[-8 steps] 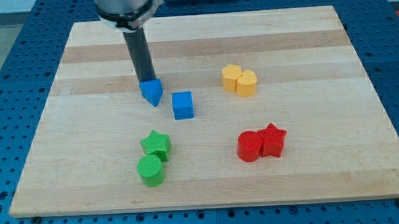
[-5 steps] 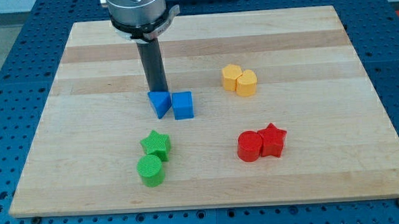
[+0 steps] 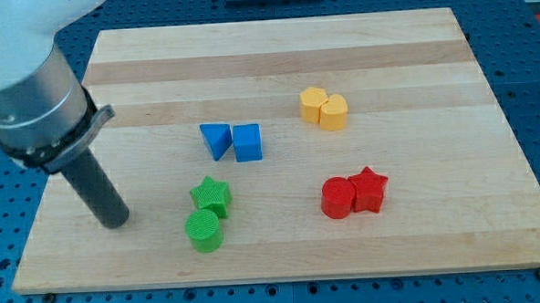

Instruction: Push the green blocks into the blue cube

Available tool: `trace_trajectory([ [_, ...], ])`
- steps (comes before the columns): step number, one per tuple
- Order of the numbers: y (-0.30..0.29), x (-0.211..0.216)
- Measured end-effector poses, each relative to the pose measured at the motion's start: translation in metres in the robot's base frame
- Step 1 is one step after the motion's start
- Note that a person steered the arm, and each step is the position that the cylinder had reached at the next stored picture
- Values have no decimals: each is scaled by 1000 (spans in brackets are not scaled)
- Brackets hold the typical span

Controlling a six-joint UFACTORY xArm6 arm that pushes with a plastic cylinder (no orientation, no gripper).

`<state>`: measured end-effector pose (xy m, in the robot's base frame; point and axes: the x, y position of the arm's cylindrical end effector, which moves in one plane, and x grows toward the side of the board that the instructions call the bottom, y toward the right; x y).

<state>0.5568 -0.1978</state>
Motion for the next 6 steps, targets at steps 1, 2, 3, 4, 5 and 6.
trace_trajectory([
  [1, 32, 49],
  [2, 48, 60],
  [3, 80, 60],
  [4, 110, 40],
  [5, 138, 9],
  [6, 153, -9],
])
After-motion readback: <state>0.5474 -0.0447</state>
